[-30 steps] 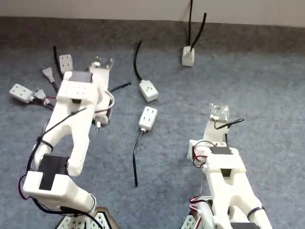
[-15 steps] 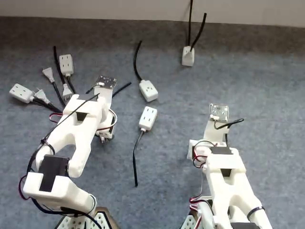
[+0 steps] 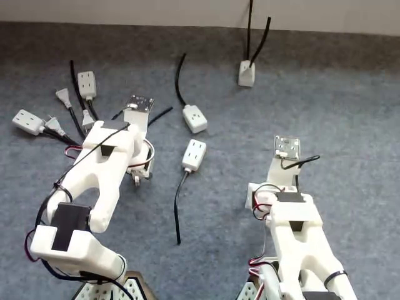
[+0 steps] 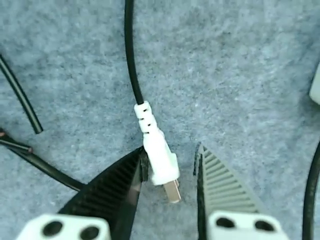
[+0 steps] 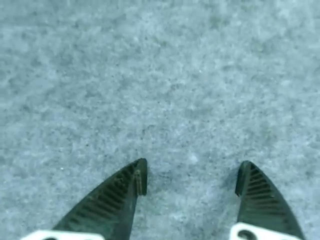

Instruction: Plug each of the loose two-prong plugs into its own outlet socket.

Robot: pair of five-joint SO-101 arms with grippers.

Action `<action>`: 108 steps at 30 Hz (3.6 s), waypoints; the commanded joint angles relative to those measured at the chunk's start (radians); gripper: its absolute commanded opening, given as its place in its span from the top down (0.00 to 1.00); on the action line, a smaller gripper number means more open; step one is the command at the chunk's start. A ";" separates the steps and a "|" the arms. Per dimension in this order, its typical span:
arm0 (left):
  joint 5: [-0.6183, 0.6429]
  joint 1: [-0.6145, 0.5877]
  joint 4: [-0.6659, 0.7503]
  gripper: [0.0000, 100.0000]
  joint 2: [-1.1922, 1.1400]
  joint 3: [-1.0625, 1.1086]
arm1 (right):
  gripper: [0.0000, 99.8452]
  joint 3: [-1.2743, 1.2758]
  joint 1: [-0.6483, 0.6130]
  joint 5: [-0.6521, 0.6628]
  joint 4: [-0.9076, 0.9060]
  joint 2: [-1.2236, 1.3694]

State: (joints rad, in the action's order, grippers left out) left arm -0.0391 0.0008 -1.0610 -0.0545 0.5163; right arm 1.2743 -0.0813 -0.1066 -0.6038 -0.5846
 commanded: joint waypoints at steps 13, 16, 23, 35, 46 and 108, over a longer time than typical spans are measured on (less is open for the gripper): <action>-0.008 -0.044 0.043 0.92 0.030 -0.028 | 0.72 -0.004 -0.008 0.015 0.027 -0.007; -0.008 -0.038 0.041 0.92 0.030 -0.027 | 0.72 -0.004 -0.008 0.015 0.027 -0.007; -0.003 0.096 0.040 0.99 0.035 -0.004 | 0.72 -0.004 -0.008 0.015 0.027 -0.007; -0.003 0.137 -0.459 0.99 0.042 -0.759 | 0.72 -0.004 -0.008 0.015 0.027 -0.007; 0.250 0.168 -0.698 0.99 0.044 -1.342 | 0.72 -0.004 -0.008 0.015 0.027 -0.007; 1.074 0.320 1.203 0.99 1.879 1.178 | 0.72 -0.010 -0.076 0.017 -0.013 -0.018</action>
State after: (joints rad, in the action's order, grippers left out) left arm 0.8216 0.3828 0.0345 1.8128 1.6717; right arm 1.2743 -0.1304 -0.1036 -0.6068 -0.5846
